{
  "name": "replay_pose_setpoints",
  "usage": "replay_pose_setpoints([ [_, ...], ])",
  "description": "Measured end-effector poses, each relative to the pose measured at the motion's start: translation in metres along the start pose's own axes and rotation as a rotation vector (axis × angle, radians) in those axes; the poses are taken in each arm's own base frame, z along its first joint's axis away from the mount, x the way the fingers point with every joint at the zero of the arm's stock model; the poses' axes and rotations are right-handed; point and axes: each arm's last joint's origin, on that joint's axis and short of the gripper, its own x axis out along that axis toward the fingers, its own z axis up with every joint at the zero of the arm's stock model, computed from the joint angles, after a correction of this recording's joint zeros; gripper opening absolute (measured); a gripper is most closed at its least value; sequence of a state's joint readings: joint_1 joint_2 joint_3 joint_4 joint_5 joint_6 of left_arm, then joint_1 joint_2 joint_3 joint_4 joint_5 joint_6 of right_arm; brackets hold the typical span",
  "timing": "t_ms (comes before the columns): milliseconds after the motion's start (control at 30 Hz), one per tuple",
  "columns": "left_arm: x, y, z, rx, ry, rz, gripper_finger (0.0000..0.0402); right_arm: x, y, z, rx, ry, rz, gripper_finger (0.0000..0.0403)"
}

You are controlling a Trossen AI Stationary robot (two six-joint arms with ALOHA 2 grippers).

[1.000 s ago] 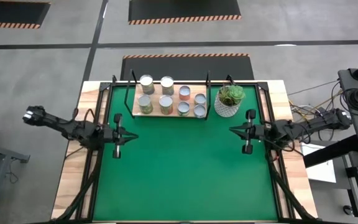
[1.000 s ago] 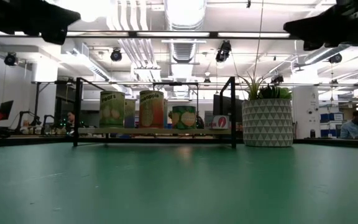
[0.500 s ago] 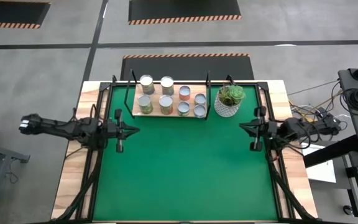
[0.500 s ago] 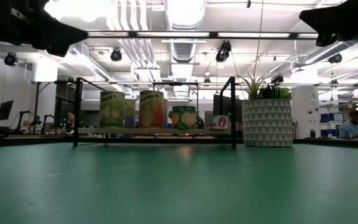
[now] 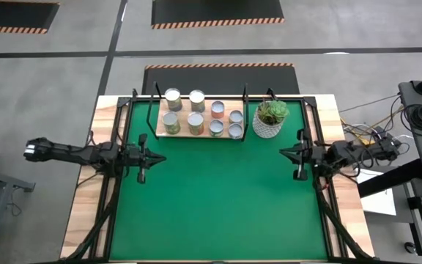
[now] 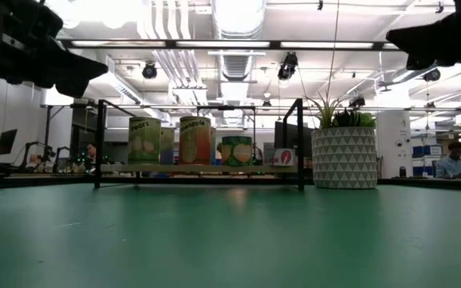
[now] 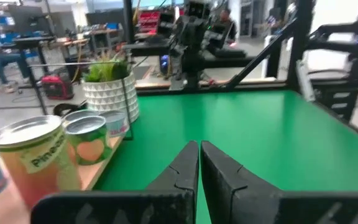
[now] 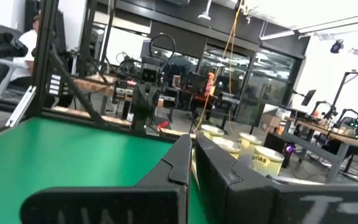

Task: Pick and place cans onto a shelf
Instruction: Return to Home Position

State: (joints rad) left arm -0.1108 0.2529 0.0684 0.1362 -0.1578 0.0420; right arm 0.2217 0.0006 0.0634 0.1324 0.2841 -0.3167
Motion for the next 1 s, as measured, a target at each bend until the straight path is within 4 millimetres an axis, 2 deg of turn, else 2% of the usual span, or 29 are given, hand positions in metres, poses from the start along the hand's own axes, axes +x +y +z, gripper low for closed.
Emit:
replay_pose_setpoints([
  [133, -0.001, -0.002, -0.009, -0.009, -0.064, -0.057, 0.0, 0.001, 0.003, -0.009, -0.008, 0.026, -0.004, 0.0013],
  [533, -0.001, -0.003, -0.009, 0.029, -0.063, -0.093, 0.0, 0.001, 0.004, -0.017, 0.001, 0.061, -0.033, 0.0013],
  [600, -0.001, -0.003, -0.009, 0.022, -0.06, -0.079, 0.0, 0.001, 0.002, -0.018, -0.017, 0.094, -0.115, 0.0013],
  [667, -0.001, -0.002, -0.01, 0.003, -0.052, -0.052, 0.0, 0.0, -0.003, -0.019, -0.079, 0.159, -0.282, 0.0013],
  [833, 0.001, -0.002, -0.013, -0.139, -0.013, -0.037, 0.0, -0.004, -0.011, -0.024, -0.095, 0.298, -0.619, 0.0013],
  [1000, 0.002, -0.002, -0.015, -0.153, 0.003, -0.037, 0.0, -0.005, -0.012, -0.025, 0.005, 0.28, -0.686, 0.0013],
])
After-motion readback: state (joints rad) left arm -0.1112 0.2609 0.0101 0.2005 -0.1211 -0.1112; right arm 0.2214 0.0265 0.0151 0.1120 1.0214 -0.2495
